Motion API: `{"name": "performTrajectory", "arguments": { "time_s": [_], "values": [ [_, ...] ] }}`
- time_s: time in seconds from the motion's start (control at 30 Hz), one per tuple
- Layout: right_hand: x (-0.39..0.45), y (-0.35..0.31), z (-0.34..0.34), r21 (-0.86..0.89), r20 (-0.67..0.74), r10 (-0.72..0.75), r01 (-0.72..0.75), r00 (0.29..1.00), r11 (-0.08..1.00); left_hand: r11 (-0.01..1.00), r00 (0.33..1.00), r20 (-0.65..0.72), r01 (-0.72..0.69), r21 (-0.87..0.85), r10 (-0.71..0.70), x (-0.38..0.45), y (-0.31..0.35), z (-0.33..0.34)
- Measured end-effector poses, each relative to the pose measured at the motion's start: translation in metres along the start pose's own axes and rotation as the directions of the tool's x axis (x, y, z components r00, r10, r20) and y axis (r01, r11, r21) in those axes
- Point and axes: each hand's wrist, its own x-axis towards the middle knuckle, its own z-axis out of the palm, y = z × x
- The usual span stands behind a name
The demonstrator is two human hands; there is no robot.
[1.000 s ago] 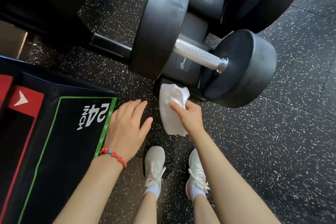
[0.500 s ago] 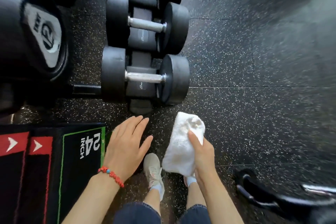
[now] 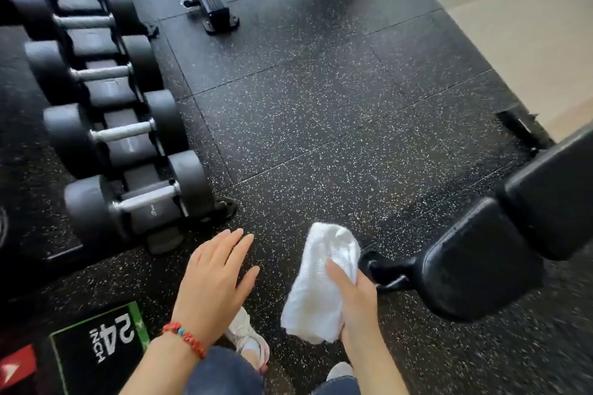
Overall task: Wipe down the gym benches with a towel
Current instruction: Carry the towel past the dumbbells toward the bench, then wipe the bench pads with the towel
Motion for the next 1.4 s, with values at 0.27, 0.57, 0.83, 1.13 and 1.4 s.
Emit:
{"name": "performTrajectory", "arguments": {
  "time_s": [0.27,0.57,0.83,1.13,1.4],
  "values": [
    [-0.039,-0.026,-0.159,0.096,-0.191,-0.110,0.130,0.975,0.987,0.988,0.987,0.061,-0.152,0.043,0.149,-0.009,0.150,0.021],
    [-0.053,-0.052,-0.337,0.019,-0.321,-0.187,0.204,0.928,0.979,0.969,0.966,0.113,-0.241,0.046,0.235,-0.020,0.305,0.063],
    [0.003,-0.081,-0.384,-0.054,-0.325,-0.206,0.200,0.923,0.978,0.974,0.962,0.184,-0.215,0.068,0.199,0.014,0.351,0.084],
    [0.084,-0.111,-0.404,-0.252,-0.251,-0.201,0.137,0.947,0.958,0.985,0.968,0.198,-0.167,0.049,0.154,0.081,0.383,0.134],
    [0.160,-0.109,-0.418,-0.438,-0.003,-0.169,0.151,0.986,0.886,0.999,0.989,0.137,0.050,0.016,-0.052,0.097,0.389,0.185]
  ]
}}
